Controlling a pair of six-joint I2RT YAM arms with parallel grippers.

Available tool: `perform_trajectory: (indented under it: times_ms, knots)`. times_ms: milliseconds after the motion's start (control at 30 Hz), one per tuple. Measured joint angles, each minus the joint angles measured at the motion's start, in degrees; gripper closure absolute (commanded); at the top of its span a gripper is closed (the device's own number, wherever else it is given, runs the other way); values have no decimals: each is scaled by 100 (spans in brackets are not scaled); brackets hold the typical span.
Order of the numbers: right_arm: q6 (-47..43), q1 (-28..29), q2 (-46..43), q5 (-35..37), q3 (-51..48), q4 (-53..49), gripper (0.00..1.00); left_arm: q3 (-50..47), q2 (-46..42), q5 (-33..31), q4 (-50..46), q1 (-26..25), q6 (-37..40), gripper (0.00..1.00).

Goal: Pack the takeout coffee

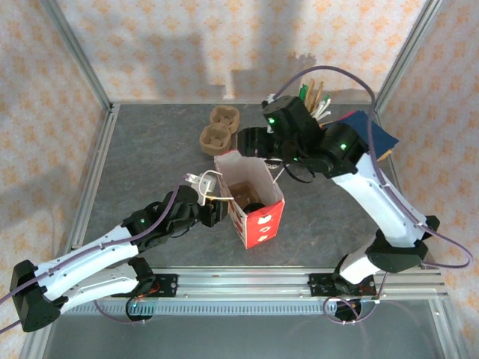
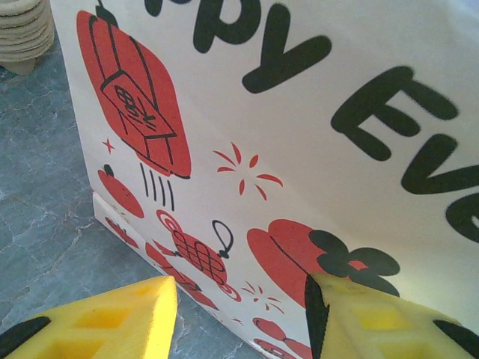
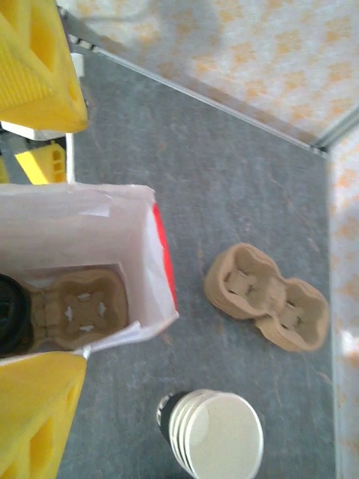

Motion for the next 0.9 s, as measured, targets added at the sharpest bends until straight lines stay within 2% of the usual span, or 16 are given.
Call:
perform_trajectory:
  times_ms: [333, 667, 900]
  knots:
    - [-74, -426, -216, 299, -138, 192, 23, 72, 11, -44, -142, 0, 2, 49]
    - [-378, -1604, -540, 466, -544, 535, 22, 317, -197, -297, -612, 0, 7, 47]
    - [-669, -2496, -590, 223, -852, 852, 22, 525, -332, -426, -1078, 0, 2, 46]
